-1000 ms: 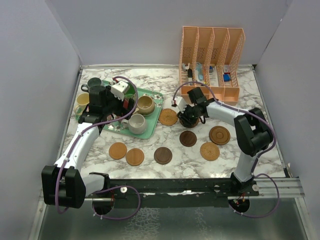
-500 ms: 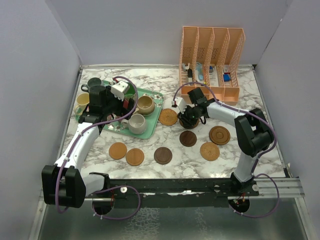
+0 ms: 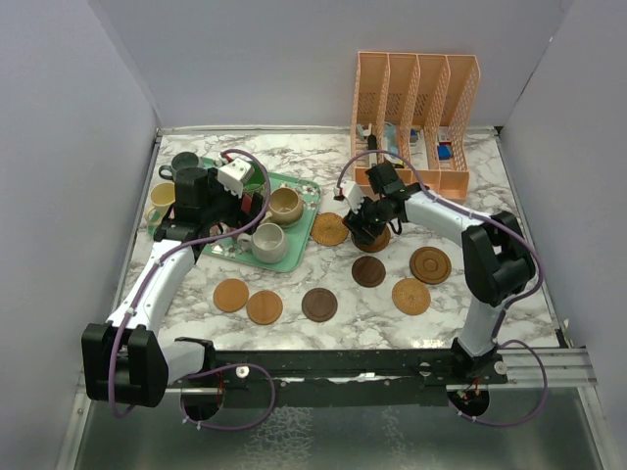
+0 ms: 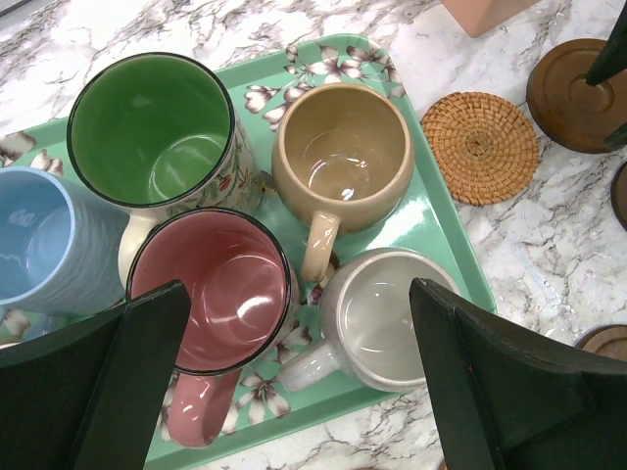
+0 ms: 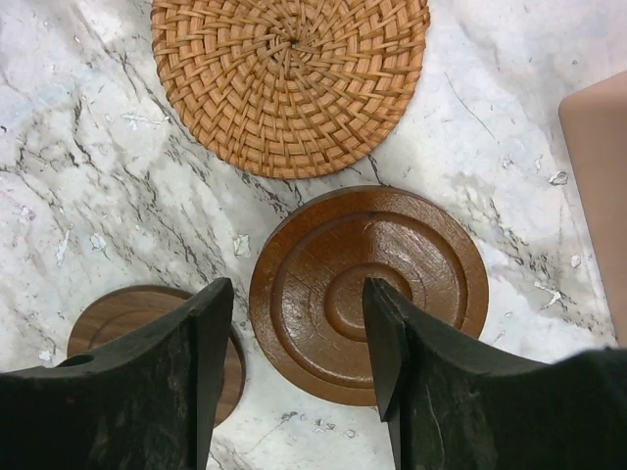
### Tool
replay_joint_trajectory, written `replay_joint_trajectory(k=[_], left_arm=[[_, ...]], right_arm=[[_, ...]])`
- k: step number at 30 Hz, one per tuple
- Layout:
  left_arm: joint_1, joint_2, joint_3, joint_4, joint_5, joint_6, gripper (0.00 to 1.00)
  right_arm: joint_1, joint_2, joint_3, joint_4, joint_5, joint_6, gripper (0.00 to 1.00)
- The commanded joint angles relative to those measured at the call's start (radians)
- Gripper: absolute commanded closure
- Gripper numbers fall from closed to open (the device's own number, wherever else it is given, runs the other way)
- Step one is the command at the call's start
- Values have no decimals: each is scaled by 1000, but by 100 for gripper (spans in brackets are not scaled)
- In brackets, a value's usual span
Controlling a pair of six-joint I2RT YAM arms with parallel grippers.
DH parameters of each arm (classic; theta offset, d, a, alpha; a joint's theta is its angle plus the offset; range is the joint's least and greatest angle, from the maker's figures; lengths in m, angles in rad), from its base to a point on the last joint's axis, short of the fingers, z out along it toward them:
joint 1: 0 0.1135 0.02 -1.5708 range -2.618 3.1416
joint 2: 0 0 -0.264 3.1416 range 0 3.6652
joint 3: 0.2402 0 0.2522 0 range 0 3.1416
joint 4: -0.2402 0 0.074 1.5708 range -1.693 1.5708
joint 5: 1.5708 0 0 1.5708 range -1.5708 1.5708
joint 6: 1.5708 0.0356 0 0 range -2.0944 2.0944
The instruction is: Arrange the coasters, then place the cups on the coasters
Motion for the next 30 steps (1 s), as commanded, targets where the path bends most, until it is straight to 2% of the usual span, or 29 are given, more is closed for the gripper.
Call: replay_joint_trajectory(k=[1, 8, 20, 26, 30], left_arm=[[6, -9, -14, 28, 29, 0, 1], [6, -3, -12, 30, 33, -3, 1], [6, 5, -17, 36, 40, -5, 1], [6, 12, -19, 41, 45, -7, 1], [6, 11, -20, 42, 46, -9, 1]], right_arm=[[3, -49, -8, -39, -2, -25, 43], [-8, -177, -176, 27, 145, 25, 42], [-246, -343, -348, -49, 143, 27, 42], [-263, -381, -403, -121, 129, 10, 42], [-266, -388, -432, -113, 177, 2, 42]])
